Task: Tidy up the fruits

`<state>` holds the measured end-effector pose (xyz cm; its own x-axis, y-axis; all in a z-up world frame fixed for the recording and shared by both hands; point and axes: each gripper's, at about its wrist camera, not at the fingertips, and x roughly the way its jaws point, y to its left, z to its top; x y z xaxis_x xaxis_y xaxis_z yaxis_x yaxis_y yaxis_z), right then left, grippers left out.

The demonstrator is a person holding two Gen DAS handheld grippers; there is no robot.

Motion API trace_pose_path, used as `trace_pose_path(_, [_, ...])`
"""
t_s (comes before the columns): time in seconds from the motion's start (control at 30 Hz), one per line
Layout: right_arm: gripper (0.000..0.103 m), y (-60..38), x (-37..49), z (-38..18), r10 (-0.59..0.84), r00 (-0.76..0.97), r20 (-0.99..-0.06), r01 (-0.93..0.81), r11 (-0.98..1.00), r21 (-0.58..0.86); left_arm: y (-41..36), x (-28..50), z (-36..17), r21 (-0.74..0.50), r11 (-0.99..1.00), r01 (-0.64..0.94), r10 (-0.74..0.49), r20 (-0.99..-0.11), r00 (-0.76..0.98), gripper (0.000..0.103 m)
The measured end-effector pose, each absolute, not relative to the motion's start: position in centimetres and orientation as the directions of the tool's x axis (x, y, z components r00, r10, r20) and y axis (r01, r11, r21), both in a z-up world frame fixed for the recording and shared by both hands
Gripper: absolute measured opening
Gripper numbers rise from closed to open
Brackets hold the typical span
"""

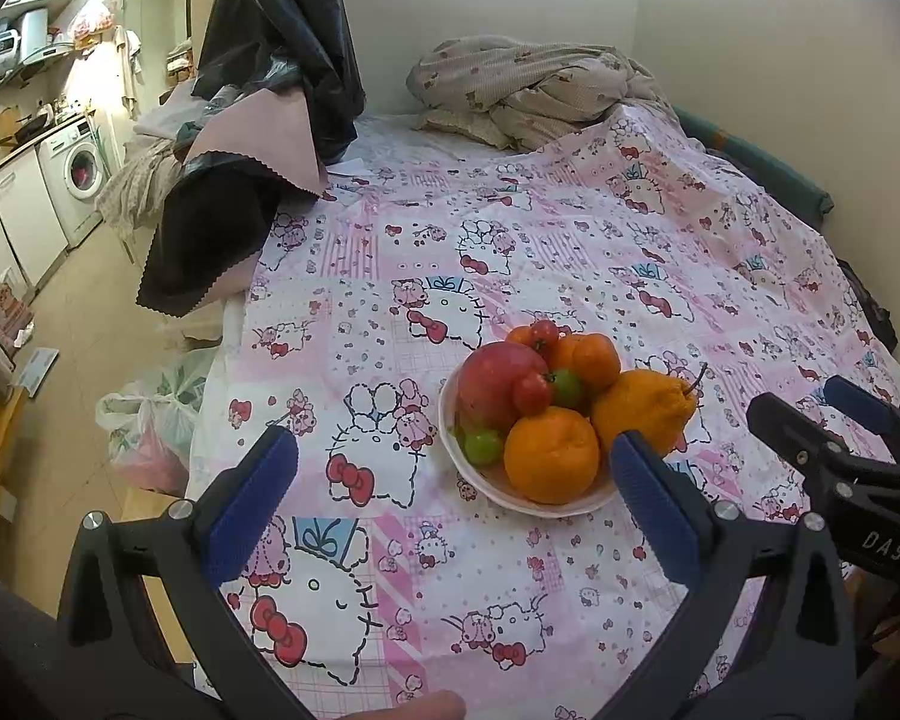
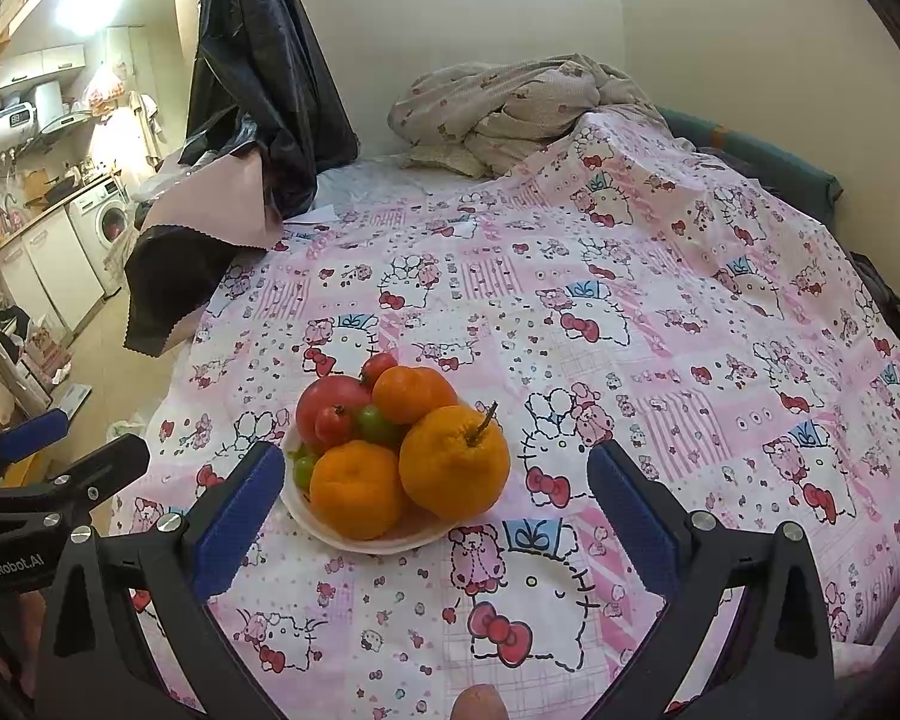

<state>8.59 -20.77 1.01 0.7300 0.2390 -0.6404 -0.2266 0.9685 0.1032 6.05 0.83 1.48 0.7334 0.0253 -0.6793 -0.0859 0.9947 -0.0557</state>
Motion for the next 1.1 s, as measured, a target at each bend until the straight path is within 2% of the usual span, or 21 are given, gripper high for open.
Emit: trace_pose_path(1.1, [0.103, -20.73, 8.94, 0.56, 0.232, 0.723, -0.65, -0.201, 0.972, 0.123, 0.52, 6.56, 0.87, -0.059, 0.993, -0.098, 0.031, -0.687, 0.726, 0.103])
